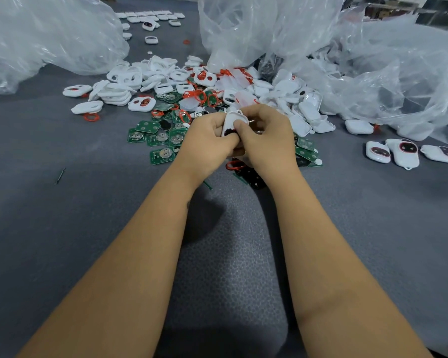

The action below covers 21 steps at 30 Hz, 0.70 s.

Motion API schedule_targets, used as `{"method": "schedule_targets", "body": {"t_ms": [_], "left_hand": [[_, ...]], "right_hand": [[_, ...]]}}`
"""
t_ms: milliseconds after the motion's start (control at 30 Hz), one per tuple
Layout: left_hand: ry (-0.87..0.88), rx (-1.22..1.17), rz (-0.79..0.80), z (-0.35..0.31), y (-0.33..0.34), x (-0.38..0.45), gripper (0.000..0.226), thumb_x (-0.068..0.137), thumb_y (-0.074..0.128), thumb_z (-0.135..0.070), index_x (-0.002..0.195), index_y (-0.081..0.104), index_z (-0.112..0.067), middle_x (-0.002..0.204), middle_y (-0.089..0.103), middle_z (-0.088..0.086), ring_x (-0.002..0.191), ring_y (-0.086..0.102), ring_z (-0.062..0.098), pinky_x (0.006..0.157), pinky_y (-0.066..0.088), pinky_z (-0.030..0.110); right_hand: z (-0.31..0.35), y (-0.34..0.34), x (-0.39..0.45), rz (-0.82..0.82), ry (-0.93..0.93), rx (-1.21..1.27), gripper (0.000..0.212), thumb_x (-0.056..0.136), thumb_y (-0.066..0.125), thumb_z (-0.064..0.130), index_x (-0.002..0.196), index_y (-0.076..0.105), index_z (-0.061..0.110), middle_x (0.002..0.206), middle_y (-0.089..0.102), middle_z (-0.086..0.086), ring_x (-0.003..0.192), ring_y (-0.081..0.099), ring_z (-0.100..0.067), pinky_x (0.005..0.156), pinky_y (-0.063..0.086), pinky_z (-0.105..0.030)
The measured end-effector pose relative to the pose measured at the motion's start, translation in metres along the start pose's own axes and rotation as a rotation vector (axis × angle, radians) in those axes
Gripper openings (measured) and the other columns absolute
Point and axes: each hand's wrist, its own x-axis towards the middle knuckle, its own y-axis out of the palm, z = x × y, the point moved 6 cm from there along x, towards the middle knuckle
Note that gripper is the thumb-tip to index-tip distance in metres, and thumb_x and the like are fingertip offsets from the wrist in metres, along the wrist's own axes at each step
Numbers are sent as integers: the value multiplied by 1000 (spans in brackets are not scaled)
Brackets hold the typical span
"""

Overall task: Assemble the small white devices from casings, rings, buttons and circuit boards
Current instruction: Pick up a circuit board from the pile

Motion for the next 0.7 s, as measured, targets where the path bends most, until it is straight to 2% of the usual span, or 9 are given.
{"method": "schedule_targets", "body": {"t_ms": [67,133,233,333,433,500,567,700], "left_hand": [[-28,6,-2,2,-1,0,31,88,49,10,104,70,-8,105,63,37,90,65,42,87,52,62],[-56,-35,-10,3,0,0,32,89,49,11,104,69,-7,104,67,32,96,66,45,82,58,51],[-119,-204,2,4,4,0,30,89,46,15,106,67,1,93,74,15,84,73,24,68,59,30],[-186,-353,-46,4,3,0,28,89,44,17,100,65,3,88,72,12,77,72,15,68,58,24],[-250,-510,-156,7,-6,1,21,90,44,17,93,61,6,91,69,20,79,73,21,69,58,23],[-255,-605,-207,8,-12,2,17,92,45,15,90,60,7,89,69,24,81,72,29,70,59,26],[-238,-660,-248,9,-19,3,13,94,48,11,90,60,7,84,71,22,80,73,29,71,60,28],[-207,-691,-285,9,-26,4,12,98,49,1,96,60,6,78,74,17,80,74,26,72,59,27]], "right_hand": [[2,-1,0,-7,3,22,17,84,65,8,100,67,12,91,67,2,84,62,-13,81,54,-31],[3,-1,-1,-7,1,44,17,83,64,5,99,67,12,91,68,0,84,62,-15,81,55,-32],[5,-1,-2,6,1,67,16,86,63,6,99,68,13,91,68,2,87,64,-16,82,54,-32],[5,-1,-3,-8,-2,89,14,93,58,13,101,70,14,92,67,3,87,61,-12,79,50,-22],[2,-15,0,-135,21,118,15,96,55,18,100,70,16,100,69,1,91,60,-9,79,45,-16],[-3,-28,2,-247,54,112,16,95,53,17,91,68,20,91,68,6,82,59,-3,73,43,-14],[-10,-40,3,-337,105,94,18,93,51,14,86,66,22,81,64,10,69,53,1,65,40,-16],[-18,-44,6,-329,159,-34,25,84,47,7,87,66,22,68,54,11,56,44,-4,59,34,-23]]}}
